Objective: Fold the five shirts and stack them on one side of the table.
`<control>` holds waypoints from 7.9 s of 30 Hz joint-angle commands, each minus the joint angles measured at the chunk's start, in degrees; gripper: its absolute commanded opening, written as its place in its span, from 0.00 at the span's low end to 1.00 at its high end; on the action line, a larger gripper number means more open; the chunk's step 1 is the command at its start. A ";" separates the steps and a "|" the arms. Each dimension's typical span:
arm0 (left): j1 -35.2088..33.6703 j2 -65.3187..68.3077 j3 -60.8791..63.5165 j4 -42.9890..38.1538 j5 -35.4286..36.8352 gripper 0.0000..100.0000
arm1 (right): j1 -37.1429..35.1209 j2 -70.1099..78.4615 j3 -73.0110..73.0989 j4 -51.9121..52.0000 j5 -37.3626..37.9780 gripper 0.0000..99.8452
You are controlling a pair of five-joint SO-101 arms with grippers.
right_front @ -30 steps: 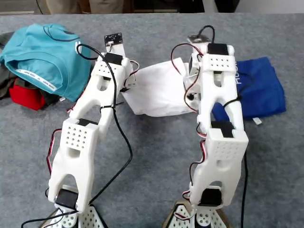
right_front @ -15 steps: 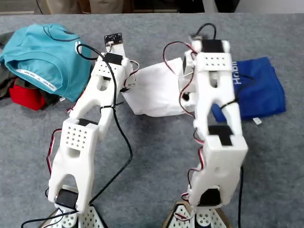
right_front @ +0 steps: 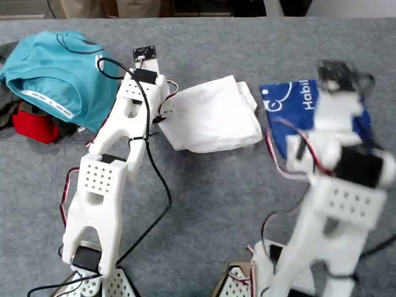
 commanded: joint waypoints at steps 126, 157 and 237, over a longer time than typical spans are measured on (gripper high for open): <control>-3.87 -0.84 -4.84 1.67 4.40 0.02 | -21.23 114.07 -114.68 -0.35 -5.19 0.32; -30.77 -2.68 -41.93 24.70 10.37 0.02 | -48.75 112.84 -114.15 -1.67 -5.45 0.10; -28.75 1.27 -42.46 24.35 10.11 0.02 | -40.57 120.04 -113.63 -23.12 -5.01 0.00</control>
